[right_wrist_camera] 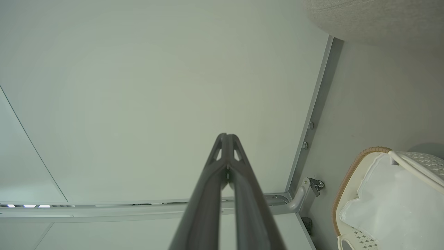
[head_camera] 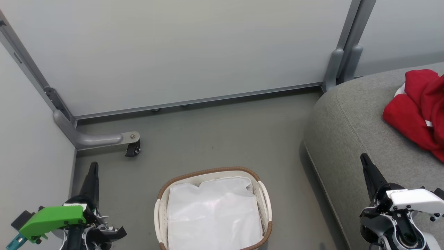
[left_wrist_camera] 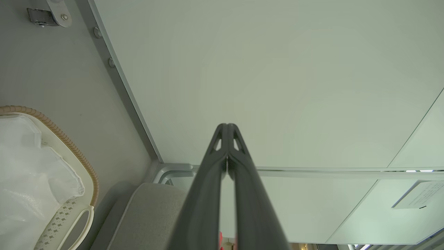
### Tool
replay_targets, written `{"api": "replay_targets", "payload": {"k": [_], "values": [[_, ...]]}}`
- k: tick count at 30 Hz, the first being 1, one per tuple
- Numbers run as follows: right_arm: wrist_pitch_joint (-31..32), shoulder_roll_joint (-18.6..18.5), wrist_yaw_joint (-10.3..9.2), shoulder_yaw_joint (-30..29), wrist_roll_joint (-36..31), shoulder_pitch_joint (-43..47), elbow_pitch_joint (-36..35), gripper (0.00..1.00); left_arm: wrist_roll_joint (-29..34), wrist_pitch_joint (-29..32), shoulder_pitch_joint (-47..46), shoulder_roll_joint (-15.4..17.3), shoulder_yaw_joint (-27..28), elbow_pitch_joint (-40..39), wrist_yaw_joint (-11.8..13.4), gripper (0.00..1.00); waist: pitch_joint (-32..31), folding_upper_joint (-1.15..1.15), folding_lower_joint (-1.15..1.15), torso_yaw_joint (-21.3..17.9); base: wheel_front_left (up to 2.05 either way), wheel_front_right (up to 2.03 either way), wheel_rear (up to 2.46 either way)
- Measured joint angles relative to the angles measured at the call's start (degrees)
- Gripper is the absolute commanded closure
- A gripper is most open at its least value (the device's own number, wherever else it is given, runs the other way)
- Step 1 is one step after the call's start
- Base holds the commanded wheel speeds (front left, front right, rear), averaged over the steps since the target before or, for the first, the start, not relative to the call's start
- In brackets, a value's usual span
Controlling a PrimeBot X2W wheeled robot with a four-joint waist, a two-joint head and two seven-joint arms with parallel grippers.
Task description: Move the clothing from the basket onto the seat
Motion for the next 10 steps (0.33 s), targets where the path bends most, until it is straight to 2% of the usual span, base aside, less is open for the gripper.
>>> {"api": "replay_targets", "payload": {"k": [10], "values": [[0.0,0.0,0.0,0.0,0.0,0.0,0.0,1.0,0.0,0.0,0.0,0.0,0.0,0.0,0.0,1.0,0.0,0.0,0.0,0.0,0.0,0.0,0.0]]}}
